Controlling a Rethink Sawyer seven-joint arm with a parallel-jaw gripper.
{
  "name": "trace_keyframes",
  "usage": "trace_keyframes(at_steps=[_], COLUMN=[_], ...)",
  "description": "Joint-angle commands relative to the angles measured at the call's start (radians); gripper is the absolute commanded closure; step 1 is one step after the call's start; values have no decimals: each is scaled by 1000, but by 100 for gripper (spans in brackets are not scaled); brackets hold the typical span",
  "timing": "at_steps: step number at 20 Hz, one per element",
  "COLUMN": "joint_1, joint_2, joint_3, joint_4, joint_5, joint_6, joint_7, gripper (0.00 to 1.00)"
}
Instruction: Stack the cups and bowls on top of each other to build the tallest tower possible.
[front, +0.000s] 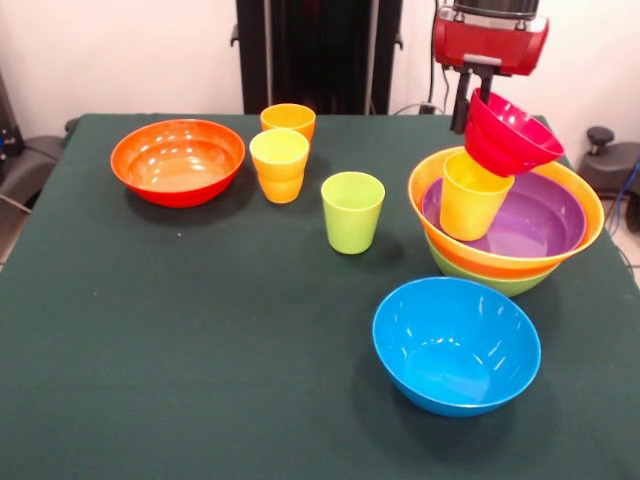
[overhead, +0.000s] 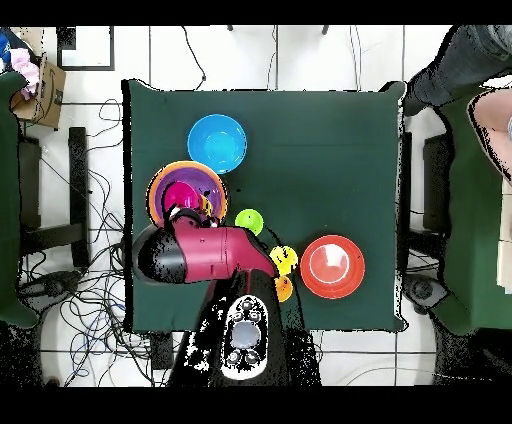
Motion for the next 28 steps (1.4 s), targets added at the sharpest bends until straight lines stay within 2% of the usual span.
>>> trace_keyframes(at_steps=[1,19,28], joint_1=[18,24,19], joint_2=[75,138,126], joint_3=[35,5,11], joint_4=[34,38,49], joint_5=[-15,-30,-20], joint_6=[-64,-150,-131], joint_7=[113,100,92], gripper=[100,100,100])
